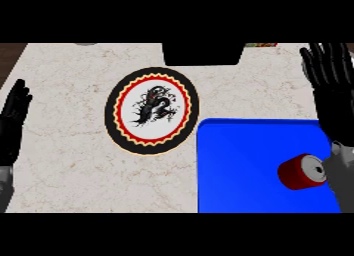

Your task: Pick the can from the tray and place it in the plate

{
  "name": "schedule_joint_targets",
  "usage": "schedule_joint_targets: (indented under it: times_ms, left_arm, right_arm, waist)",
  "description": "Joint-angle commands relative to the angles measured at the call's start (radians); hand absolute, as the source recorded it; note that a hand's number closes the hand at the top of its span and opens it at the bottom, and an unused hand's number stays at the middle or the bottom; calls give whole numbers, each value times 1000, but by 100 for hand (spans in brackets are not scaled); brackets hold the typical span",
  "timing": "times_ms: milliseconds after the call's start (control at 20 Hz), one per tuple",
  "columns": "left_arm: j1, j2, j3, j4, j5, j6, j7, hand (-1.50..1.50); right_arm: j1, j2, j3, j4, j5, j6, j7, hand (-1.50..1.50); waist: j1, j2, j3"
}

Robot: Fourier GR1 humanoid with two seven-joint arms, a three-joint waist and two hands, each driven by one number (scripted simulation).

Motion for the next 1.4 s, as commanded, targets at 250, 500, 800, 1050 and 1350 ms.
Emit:
schedule_joint_targets:
  times_ms: [250, 500, 800, 1050, 1350]
  left_arm:
    - [-67, -65, -95, -2, -23, -43, 33, 0]
    - [-70, -117, -144, -6, -27, -36, 71, 0]
    - [-120, -125, -134, 21, -20, -64, 104, 0]
    - [-77, -120, -135, -13, -23, -61, 123, 0]
    - [-46, -133, -142, -21, -47, -39, 100, 0]
  right_arm:
    - [-35, 100, -128, 127, 146, -536, 280, -150]
    - [115, -63, 81, 253, 509, -556, 448, -150]
    - [166, 87, 316, 184, 862, -777, 668, -150]
    - [226, -47, 321, -19, 1155, -688, 955, -150]
    - [213, -155, 288, -288, 1192, -262, 1277, -150]
  waist:
    - [-17, -12, -14]
    - [-16, -9, -16]
    - [3, -16, -12]
    - [-16, -26, -14]
    - [-21, -30, -17]
